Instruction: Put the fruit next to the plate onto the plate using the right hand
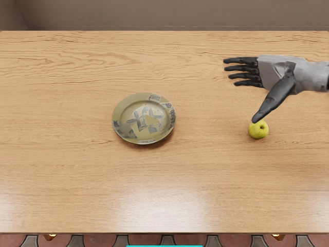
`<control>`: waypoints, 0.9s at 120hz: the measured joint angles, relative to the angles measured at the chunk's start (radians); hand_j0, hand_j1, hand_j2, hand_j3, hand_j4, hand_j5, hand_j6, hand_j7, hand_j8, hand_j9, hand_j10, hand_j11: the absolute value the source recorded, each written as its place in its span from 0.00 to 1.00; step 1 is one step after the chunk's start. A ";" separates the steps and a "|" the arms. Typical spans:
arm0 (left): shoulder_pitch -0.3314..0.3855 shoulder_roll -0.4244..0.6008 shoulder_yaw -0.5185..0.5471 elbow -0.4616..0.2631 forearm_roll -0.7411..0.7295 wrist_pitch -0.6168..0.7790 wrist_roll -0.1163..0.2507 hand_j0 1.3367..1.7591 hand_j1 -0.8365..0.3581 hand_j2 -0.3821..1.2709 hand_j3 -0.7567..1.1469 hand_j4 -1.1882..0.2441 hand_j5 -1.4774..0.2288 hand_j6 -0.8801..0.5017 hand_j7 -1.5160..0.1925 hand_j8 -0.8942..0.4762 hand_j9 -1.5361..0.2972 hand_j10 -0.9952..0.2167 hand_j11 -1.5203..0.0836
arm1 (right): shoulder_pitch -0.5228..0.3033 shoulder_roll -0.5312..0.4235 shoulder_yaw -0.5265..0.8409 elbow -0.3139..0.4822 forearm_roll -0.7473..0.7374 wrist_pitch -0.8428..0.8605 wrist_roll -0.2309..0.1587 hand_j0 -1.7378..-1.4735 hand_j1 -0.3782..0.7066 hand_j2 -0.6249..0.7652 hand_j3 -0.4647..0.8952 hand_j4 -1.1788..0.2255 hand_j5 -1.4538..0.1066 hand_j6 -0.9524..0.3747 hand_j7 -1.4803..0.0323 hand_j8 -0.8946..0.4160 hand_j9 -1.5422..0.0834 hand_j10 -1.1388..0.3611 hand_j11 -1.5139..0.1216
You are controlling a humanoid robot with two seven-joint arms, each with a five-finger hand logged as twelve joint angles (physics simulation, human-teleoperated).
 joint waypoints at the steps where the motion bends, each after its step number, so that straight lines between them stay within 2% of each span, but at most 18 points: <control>1: 0.000 0.000 0.000 0.000 0.000 0.000 0.000 0.76 0.76 0.26 0.40 0.67 0.69 0.47 0.71 0.48 0.67 0.63 0.76 | 0.008 -0.007 -0.003 0.010 -0.006 -0.012 -0.013 0.30 0.08 0.44 0.34 0.81 0.89 0.68 0.94 0.65 0.91 0.73 0.89; 17: 0.000 0.000 0.000 0.000 0.000 0.000 0.000 0.76 0.76 0.26 0.40 0.67 0.69 0.47 0.71 0.48 0.67 0.63 0.76 | 0.138 -0.069 -0.131 0.109 -0.067 -0.276 -0.181 0.30 0.08 0.44 0.34 0.81 0.89 0.68 0.94 0.65 0.91 0.73 0.89; 23: 0.000 0.000 0.000 0.000 0.000 0.000 0.000 0.76 0.76 0.26 0.40 0.67 0.69 0.47 0.71 0.48 0.67 0.63 0.76 | 0.241 -0.079 -0.256 0.119 -0.077 -0.384 -0.219 0.30 0.08 0.44 0.34 0.81 0.89 0.68 0.94 0.65 0.91 0.73 0.89; 31: 0.000 0.000 0.000 0.000 0.000 0.000 0.000 0.76 0.76 0.26 0.40 0.67 0.69 0.47 0.71 0.48 0.67 0.63 0.76 | 0.390 -0.088 -0.438 0.095 -0.078 -0.483 -0.247 0.30 0.08 0.44 0.34 0.81 0.89 0.68 0.94 0.65 0.91 0.73 0.89; 44: 0.000 0.000 0.000 0.000 0.000 0.000 0.000 0.76 0.76 0.26 0.40 0.67 0.69 0.47 0.71 0.48 0.67 0.63 0.76 | 0.507 -0.088 -0.628 0.038 -0.074 -0.571 -0.268 0.30 0.08 0.44 0.34 0.80 0.89 0.68 0.94 0.65 0.91 0.73 0.89; 69: 0.000 0.000 0.000 0.000 0.000 0.000 0.000 0.76 0.76 0.26 0.40 0.67 0.69 0.47 0.71 0.48 0.67 0.63 0.76 | 0.562 0.064 -0.880 0.094 0.034 -0.920 -0.277 0.30 0.08 0.44 0.34 0.81 0.89 0.68 0.94 0.65 0.91 0.73 0.89; 84: 0.000 0.000 0.000 0.000 0.000 0.000 0.000 0.76 0.76 0.26 0.40 0.67 0.69 0.47 0.71 0.48 0.67 0.63 0.76 | 0.571 0.226 -0.951 0.125 0.136 -0.989 -0.278 0.30 0.08 0.44 0.34 0.81 0.89 0.68 0.94 0.65 0.91 0.73 0.89; 94: 0.000 0.000 0.000 0.000 0.000 0.000 0.000 0.76 0.76 0.26 0.40 0.67 0.69 0.47 0.71 0.48 0.67 0.63 0.76 | 0.575 0.288 -0.977 0.134 0.180 -1.006 -0.279 0.30 0.08 0.44 0.34 0.81 0.89 0.68 0.94 0.65 0.91 0.73 0.89; 108: 0.000 0.000 0.000 0.000 0.000 0.000 0.000 0.76 0.76 0.26 0.40 0.67 0.69 0.47 0.71 0.48 0.67 0.63 0.76 | 0.577 0.323 -0.991 0.136 0.196 -1.012 -0.279 0.30 0.07 0.44 0.34 0.80 0.89 0.78 0.94 0.78 0.91 0.72 0.89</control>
